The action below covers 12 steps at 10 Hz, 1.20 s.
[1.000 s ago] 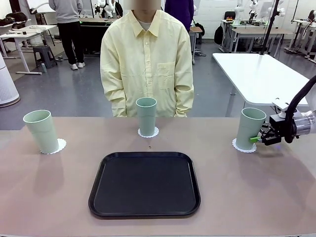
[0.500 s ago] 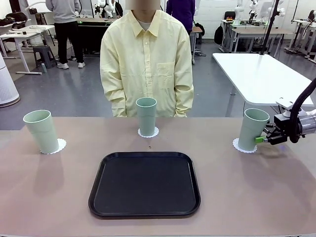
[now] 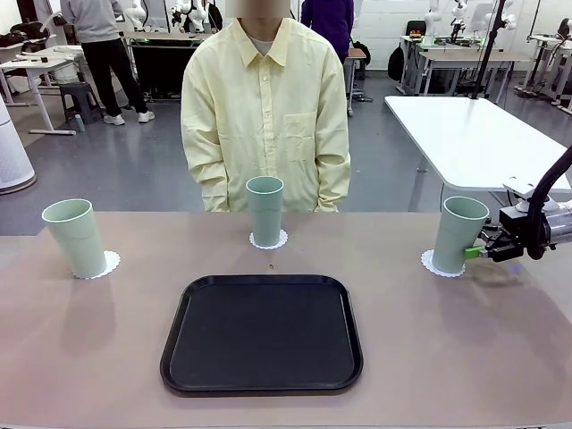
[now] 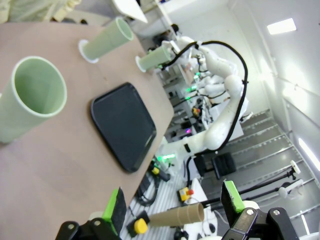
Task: Place coasters on the table and set cups on them.
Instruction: Take one Reusable plastic cup from the Flat Tray and place it on a coaster set by the human.
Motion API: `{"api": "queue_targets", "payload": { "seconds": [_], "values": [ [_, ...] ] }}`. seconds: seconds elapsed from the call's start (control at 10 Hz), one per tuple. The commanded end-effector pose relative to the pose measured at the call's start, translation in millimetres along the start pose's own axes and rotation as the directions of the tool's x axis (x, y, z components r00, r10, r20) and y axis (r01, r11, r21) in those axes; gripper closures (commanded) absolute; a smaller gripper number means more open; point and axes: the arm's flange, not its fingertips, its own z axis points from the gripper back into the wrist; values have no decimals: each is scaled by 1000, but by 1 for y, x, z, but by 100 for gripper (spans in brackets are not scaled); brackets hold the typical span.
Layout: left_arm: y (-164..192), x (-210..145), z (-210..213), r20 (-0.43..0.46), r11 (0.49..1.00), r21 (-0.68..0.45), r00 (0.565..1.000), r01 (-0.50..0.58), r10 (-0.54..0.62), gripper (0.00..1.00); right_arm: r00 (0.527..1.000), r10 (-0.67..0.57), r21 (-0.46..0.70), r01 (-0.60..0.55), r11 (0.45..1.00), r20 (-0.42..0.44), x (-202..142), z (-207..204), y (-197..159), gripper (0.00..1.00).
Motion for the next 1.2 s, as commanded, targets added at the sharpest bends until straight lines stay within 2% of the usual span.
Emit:
{"api": "queue_targets", "payload": {
  "seconds": [0.0,0.7,0.9,1.0,1.1],
  "values": [
    [-2,1,1,9,1000,-7,1000,7,-7,0,999,-32,0,32,999,-22,3,5,-5,0],
    [-2,1,1,9,1000,-7,1000,7,-7,0,993,-102,-34,100,994,-52,-3,30,1,0],
    [-2,1,1,9,1000,-7,1000,7,-7,0,983,-160,-63,155,986,-90,-4,44,12,0],
    [-2,1,1,9,1000,-7,1000,7,-7,0,976,-179,-74,171,982,-121,5,49,22,0],
    [-2,1,1,9,1000,-7,1000,7,-7,0,952,-236,-86,223,971,-197,28,49,41,0]
  ]
}}
